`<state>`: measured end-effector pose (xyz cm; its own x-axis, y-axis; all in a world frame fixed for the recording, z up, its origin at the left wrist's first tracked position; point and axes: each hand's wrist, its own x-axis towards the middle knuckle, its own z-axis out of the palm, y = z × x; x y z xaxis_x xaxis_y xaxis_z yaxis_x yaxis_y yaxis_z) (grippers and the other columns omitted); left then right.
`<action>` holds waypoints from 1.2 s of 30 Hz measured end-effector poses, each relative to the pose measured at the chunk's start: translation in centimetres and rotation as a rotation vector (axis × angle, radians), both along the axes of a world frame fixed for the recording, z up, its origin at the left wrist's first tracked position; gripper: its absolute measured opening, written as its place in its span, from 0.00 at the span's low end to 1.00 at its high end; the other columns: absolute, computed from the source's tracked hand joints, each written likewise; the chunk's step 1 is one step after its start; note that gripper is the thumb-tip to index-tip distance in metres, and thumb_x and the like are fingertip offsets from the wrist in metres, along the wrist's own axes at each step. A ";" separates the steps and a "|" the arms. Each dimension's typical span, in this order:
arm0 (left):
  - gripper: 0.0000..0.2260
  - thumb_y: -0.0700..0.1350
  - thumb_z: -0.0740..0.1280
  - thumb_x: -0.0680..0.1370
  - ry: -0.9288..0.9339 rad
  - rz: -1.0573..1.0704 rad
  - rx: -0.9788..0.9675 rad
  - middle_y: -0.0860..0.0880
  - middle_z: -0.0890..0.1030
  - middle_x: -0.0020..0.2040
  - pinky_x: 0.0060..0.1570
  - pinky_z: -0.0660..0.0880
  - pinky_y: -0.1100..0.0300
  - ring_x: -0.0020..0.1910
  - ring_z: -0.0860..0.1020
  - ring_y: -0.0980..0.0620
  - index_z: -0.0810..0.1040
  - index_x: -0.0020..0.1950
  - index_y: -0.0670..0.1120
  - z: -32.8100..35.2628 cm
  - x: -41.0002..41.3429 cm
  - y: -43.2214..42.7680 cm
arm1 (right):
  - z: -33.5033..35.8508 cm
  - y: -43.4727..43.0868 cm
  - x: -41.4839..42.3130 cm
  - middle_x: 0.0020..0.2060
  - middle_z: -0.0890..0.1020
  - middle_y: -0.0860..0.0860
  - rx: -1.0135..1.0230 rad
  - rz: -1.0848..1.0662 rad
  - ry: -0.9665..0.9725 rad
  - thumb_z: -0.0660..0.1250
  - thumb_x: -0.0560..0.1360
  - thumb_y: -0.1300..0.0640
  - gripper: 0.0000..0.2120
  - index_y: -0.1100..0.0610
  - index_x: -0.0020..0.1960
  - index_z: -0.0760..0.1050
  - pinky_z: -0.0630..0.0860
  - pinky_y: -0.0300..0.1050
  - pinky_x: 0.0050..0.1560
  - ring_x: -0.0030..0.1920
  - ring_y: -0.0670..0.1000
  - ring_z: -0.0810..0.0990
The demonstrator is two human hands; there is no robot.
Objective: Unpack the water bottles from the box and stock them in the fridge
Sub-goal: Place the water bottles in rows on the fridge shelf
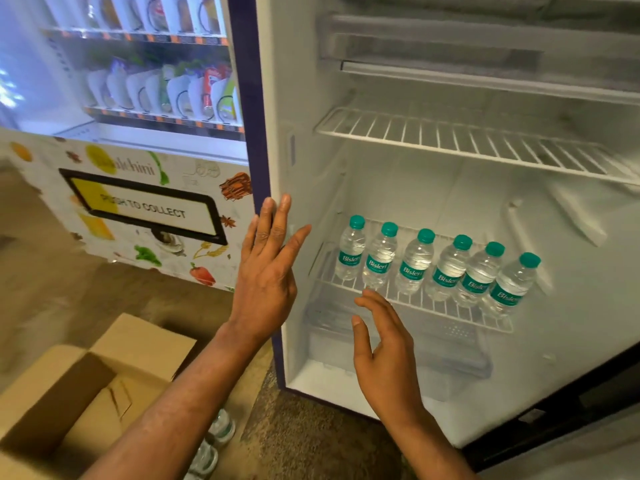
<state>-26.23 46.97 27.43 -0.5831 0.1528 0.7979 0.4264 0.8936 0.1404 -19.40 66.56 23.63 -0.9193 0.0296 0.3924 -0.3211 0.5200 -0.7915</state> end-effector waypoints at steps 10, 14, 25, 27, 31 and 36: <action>0.20 0.46 0.52 0.89 -0.190 0.015 0.082 0.38 0.56 0.83 0.80 0.58 0.38 0.84 0.53 0.40 0.72 0.77 0.41 -2.8 4.1 -3.1 | -3.4 -4.1 3.9 0.69 0.73 0.43 0.054 0.185 -0.094 0.62 0.80 0.52 0.16 0.51 0.67 0.74 0.57 0.17 0.60 0.66 0.35 0.66; 0.31 0.25 0.61 0.77 -0.242 0.209 0.256 0.44 0.56 0.84 0.80 0.57 0.38 0.84 0.51 0.45 0.71 0.78 0.43 -8.3 6.7 -8.0 | -7.2 -7.4 4.7 0.70 0.73 0.44 0.082 0.246 -0.171 0.61 0.79 0.50 0.19 0.52 0.68 0.73 0.57 0.18 0.63 0.68 0.41 0.70; 0.28 0.46 0.65 0.85 -0.992 0.450 0.434 0.54 0.52 0.84 0.82 0.55 0.48 0.84 0.52 0.51 0.59 0.83 0.53 -26.8 15.7 -17.6 | -18.3 -16.5 6.1 0.76 0.58 0.38 0.312 0.522 -0.327 0.56 0.82 0.44 0.24 0.43 0.77 0.59 0.57 0.22 0.62 0.72 0.35 0.57; 0.28 0.48 0.65 0.84 -1.040 0.472 0.425 0.53 0.54 0.84 0.81 0.54 0.50 0.84 0.53 0.50 0.59 0.83 0.53 -28.8 16.1 -18.5 | -19.8 -17.9 5.9 0.77 0.58 0.41 0.311 0.557 -0.357 0.57 0.82 0.45 0.25 0.44 0.77 0.58 0.59 0.28 0.65 0.73 0.36 0.57; 0.29 0.47 0.65 0.84 -1.094 0.482 0.407 0.49 0.54 0.85 0.81 0.52 0.52 0.84 0.52 0.50 0.58 0.83 0.50 -31.6 15.6 -19.7 | -22.9 -20.2 5.1 0.77 0.60 0.45 0.325 0.577 -0.379 0.61 0.81 0.48 0.28 0.48 0.78 0.58 0.59 0.32 0.70 0.76 0.42 0.57; 0.28 0.48 0.61 0.86 -1.132 0.480 0.396 0.48 0.54 0.85 0.82 0.52 0.51 0.84 0.52 0.49 0.55 0.84 0.49 -34.1 14.4 -20.6 | -26.1 -22.3 3.6 0.79 0.56 0.46 0.402 0.579 -0.427 0.59 0.82 0.47 0.30 0.49 0.80 0.53 0.57 0.36 0.71 0.78 0.45 0.55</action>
